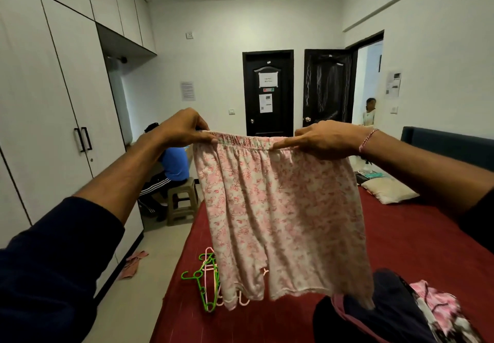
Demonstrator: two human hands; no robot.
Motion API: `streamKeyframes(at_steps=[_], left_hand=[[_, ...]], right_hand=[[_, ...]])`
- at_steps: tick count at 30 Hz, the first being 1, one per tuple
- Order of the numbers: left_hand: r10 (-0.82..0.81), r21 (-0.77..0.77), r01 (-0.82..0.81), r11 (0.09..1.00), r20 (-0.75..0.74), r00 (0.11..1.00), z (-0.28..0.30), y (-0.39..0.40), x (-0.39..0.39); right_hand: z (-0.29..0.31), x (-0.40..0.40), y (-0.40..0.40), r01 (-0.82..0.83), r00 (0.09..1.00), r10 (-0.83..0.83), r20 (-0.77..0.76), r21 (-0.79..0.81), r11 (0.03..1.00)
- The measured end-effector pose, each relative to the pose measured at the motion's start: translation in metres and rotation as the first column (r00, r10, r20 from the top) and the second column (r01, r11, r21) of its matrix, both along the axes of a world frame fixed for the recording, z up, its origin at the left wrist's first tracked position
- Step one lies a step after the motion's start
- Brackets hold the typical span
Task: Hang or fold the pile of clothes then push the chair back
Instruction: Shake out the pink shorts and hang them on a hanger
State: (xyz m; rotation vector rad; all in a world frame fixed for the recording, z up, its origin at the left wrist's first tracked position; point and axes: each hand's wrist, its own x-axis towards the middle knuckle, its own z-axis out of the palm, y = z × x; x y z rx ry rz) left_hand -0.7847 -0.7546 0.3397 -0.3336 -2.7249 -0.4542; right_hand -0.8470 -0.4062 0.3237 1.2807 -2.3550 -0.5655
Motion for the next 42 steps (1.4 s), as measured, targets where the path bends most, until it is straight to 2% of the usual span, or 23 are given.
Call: streamKeyframes(at_steps=[8,15,29,35,42], left_hand=[[0.056,0.053,-0.049,0.997,-0.124,0.991,0.0,0.01,-0.004],[0.123,0.079,-0.107,0.991,-0.232,0.965,0.002,0.006,-0.001],[0.185,0.085,-0.166,0.982,-0.324,0.928,-0.001,0.001,-0.001],[0.172,0.077,-0.155,0.985,-0.331,0.928,-0.007,0.002,-0.002],[0.176,0.085,-0.158,0.984,-0.296,0.939,-0.018,-0.002,-0.003]], right_hand=[[-0.01,0.007,-0.018,0.118,0.993,-0.117,-0.023,0.047,0.992],[-0.018,0.003,-0.02,-0.008,0.998,0.006,0.058,0.03,1.0],[-0.018,-0.011,-0.029,-0.002,0.998,0.003,0.061,-0.011,1.0],[-0.012,-0.021,-0.03,0.083,0.975,-0.069,0.213,-0.06,0.995],[-0.016,-0.021,-0.024,0.084,0.928,-0.032,0.372,-0.125,0.989]])
